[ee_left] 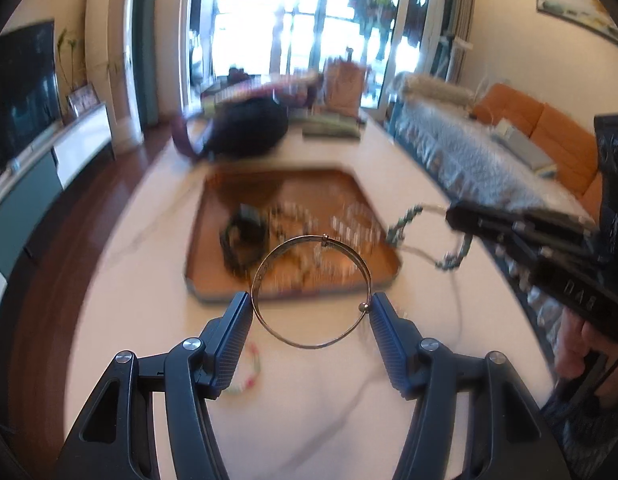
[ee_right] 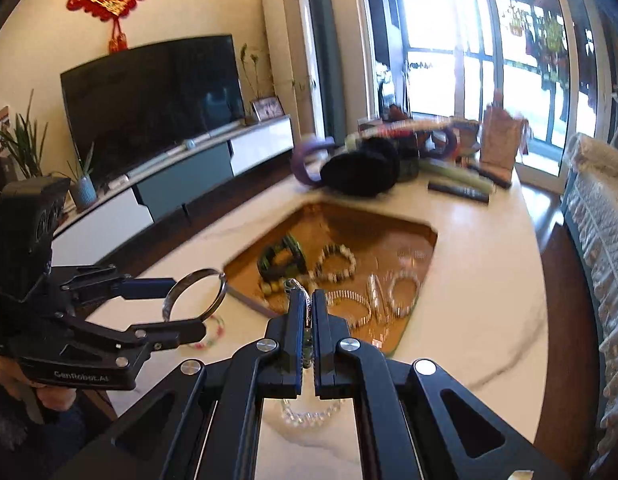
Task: Organize jewelry
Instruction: 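Carry the bangle and crystal bracelet over the copper tray, then open both grippers to release the bangle and bracelet into the tray, then grasp the pink-green bead bracelet with the left gripper while the right grasps the pink-charm crystal bracelet, then carry both bracelets over the copper tray, then open both grippers to drop the bracelets into the tray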
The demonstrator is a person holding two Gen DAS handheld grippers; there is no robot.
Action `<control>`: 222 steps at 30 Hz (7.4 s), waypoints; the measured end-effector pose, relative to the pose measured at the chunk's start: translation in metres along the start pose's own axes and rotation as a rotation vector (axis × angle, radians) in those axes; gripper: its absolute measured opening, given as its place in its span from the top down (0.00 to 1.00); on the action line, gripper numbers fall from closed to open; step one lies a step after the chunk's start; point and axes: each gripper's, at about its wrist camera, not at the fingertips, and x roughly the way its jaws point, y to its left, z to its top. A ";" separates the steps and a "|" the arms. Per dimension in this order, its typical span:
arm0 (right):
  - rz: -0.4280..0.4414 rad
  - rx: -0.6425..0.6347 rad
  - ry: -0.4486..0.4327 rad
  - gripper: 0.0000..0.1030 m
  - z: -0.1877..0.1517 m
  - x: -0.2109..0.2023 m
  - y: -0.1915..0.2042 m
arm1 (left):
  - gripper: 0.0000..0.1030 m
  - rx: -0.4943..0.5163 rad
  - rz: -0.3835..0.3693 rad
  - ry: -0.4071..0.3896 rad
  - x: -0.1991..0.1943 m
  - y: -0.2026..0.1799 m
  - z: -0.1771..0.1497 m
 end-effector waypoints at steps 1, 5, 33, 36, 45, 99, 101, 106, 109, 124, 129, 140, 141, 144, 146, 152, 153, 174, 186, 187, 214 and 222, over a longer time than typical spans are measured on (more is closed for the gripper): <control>0.003 -0.006 -0.019 0.97 0.007 -0.005 0.002 | 0.41 0.008 0.014 -0.037 -0.009 -0.002 0.011; 0.006 -0.004 -0.071 0.97 0.035 -0.015 0.002 | 0.41 -0.001 0.003 -0.093 -0.020 -0.007 0.042; 0.034 0.094 0.069 0.96 0.023 0.074 -0.038 | 0.41 -0.197 -0.157 0.171 0.119 0.018 0.034; 0.038 0.090 0.097 0.96 0.014 0.077 -0.041 | 0.41 -0.213 -0.141 0.231 0.125 0.015 0.027; 0.003 0.105 0.195 0.96 -0.011 0.101 -0.047 | 0.41 -0.189 -0.072 0.301 0.141 0.006 0.012; -0.020 0.090 0.077 0.50 -0.027 0.018 -0.021 | 0.27 -0.001 0.254 0.096 0.028 0.083 -0.042; -0.046 0.073 0.115 0.56 -0.038 0.029 -0.021 | 0.41 -0.034 0.204 0.170 0.043 0.088 -0.048; -0.041 0.095 0.205 0.66 -0.058 0.054 -0.026 | 0.50 -0.048 0.154 0.217 0.060 0.086 -0.056; -0.055 0.060 0.222 0.66 -0.062 0.063 -0.021 | 0.56 -0.113 0.108 0.248 0.071 0.090 -0.058; -0.092 -0.046 0.291 0.78 -0.078 0.094 -0.009 | 0.93 0.018 0.056 0.273 0.088 0.054 -0.061; -0.103 -0.023 0.276 0.83 -0.075 0.091 -0.012 | 0.93 0.047 0.019 0.209 0.072 0.039 -0.053; -0.108 -0.023 0.211 0.84 -0.062 0.070 -0.014 | 0.93 0.084 0.008 0.162 0.053 0.026 -0.049; -0.101 -0.022 0.205 0.84 -0.061 0.068 -0.014 | 0.93 0.083 0.003 0.163 0.053 0.025 -0.048; -0.092 -0.010 0.186 0.84 -0.056 0.062 -0.016 | 0.93 0.080 -0.001 0.156 0.051 0.023 -0.047; -0.094 -0.008 0.172 0.84 -0.053 0.058 -0.017 | 0.93 0.073 0.006 0.143 0.049 0.022 -0.045; -0.085 -0.005 0.129 0.84 -0.045 0.044 -0.018 | 0.93 0.011 -0.004 0.096 0.041 0.022 -0.033; -0.083 -0.003 0.123 0.84 -0.044 0.043 -0.018 | 0.93 0.005 -0.001 0.086 0.039 0.022 -0.031; -0.042 -0.010 -0.050 0.84 0.027 0.001 -0.008 | 0.93 -0.028 -0.012 -0.053 0.016 0.010 0.032; -0.016 -0.010 -0.142 0.84 0.078 0.007 -0.005 | 0.94 -0.052 -0.012 -0.135 0.023 0.017 0.086; -0.019 -0.014 -0.143 0.84 0.081 0.012 -0.007 | 0.94 -0.057 -0.009 -0.134 0.029 0.018 0.089; -0.109 0.053 0.177 0.83 0.039 0.200 -0.086 | 0.94 -0.096 0.135 0.144 0.225 0.076 0.086; -0.087 0.185 0.207 0.52 0.035 0.192 -0.088 | 0.33 -0.111 0.139 0.153 0.198 0.062 0.091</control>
